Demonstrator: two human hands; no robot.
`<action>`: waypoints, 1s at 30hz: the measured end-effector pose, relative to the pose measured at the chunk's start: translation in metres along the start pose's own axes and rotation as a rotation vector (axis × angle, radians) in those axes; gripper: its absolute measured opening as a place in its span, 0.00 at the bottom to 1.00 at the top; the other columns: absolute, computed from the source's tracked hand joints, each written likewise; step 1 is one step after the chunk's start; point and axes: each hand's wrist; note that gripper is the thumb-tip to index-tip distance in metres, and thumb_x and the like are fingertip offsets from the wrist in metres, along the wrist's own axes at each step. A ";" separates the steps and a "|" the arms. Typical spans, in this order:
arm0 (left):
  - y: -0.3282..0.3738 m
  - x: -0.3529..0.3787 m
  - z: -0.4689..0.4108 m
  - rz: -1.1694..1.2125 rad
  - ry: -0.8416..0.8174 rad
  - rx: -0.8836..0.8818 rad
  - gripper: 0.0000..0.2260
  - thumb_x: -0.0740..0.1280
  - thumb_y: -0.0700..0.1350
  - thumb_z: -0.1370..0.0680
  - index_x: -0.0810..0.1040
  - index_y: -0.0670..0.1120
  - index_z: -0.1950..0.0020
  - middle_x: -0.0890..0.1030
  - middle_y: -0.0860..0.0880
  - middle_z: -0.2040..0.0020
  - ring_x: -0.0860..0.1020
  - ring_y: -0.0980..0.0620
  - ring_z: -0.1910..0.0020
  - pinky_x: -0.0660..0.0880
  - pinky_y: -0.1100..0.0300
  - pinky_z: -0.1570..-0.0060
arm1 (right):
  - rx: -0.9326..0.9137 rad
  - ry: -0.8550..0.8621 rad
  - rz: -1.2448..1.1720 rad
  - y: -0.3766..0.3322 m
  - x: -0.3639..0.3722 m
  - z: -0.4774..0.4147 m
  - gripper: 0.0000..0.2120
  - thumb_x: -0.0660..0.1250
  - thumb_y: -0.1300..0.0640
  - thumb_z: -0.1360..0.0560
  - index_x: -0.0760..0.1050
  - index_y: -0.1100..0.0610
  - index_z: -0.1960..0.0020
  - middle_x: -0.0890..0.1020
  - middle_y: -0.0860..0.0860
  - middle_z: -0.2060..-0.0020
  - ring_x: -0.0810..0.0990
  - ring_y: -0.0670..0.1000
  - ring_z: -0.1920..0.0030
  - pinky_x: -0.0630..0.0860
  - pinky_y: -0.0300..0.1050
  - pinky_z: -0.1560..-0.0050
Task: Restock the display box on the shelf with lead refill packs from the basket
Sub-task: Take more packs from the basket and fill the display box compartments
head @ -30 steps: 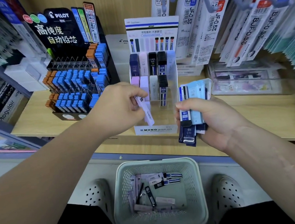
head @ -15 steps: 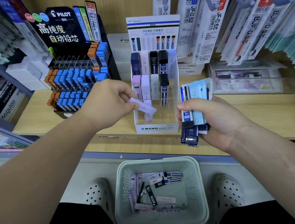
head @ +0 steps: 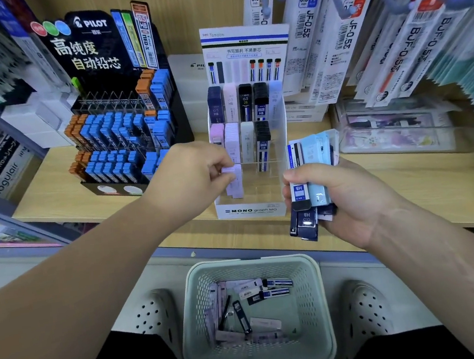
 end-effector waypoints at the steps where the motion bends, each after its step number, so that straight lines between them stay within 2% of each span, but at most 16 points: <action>1: 0.000 0.002 -0.001 0.006 0.002 -0.002 0.05 0.78 0.40 0.29 0.84 0.42 0.55 0.81 0.48 0.64 0.79 0.53 0.65 0.80 0.56 0.60 | -0.001 -0.003 -0.007 0.000 0.000 0.000 0.10 0.73 0.66 0.30 0.78 0.58 0.51 0.81 0.54 0.64 0.80 0.53 0.64 0.77 0.50 0.56; 5: 0.002 0.005 -0.004 0.055 0.007 -0.048 0.05 0.77 0.41 0.28 0.84 0.43 0.55 0.81 0.50 0.65 0.78 0.56 0.66 0.78 0.63 0.60 | 0.003 -0.006 -0.009 0.000 -0.002 0.000 0.10 0.73 0.66 0.30 0.78 0.57 0.51 0.81 0.54 0.64 0.80 0.53 0.63 0.77 0.51 0.54; 10: 0.003 0.005 -0.009 0.014 -0.001 0.029 0.04 0.77 0.39 0.30 0.84 0.41 0.58 0.81 0.47 0.65 0.79 0.52 0.66 0.79 0.53 0.62 | 0.009 -0.004 -0.003 -0.001 -0.004 0.000 0.10 0.73 0.65 0.30 0.78 0.57 0.51 0.80 0.55 0.63 0.80 0.53 0.63 0.78 0.49 0.56; 14: 0.000 0.002 -0.013 0.037 -0.018 0.040 0.03 0.77 0.38 0.29 0.84 0.41 0.59 0.81 0.48 0.65 0.76 0.56 0.66 0.79 0.55 0.61 | 0.017 -0.007 0.003 -0.002 -0.006 0.000 0.09 0.73 0.66 0.29 0.78 0.57 0.52 0.80 0.55 0.63 0.80 0.53 0.64 0.78 0.47 0.60; 17: -0.003 0.003 -0.014 0.002 -0.034 0.086 0.03 0.76 0.38 0.28 0.84 0.41 0.59 0.81 0.48 0.64 0.74 0.57 0.66 0.79 0.56 0.61 | 0.017 -0.003 0.000 -0.002 -0.006 0.001 0.09 0.73 0.66 0.29 0.78 0.58 0.52 0.81 0.54 0.65 0.81 0.52 0.66 0.78 0.48 0.58; 30: -0.007 0.008 -0.011 0.012 -0.043 0.063 0.02 0.76 0.38 0.29 0.85 0.42 0.58 0.81 0.49 0.64 0.76 0.55 0.66 0.79 0.53 0.61 | 0.019 -0.011 0.002 -0.003 -0.006 0.001 0.08 0.73 0.66 0.30 0.78 0.58 0.53 0.81 0.55 0.65 0.80 0.53 0.66 0.77 0.49 0.57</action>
Point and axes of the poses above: each hand's wrist, its own z-axis away from the middle knuckle, its own x-axis out of the palm, y = z × x
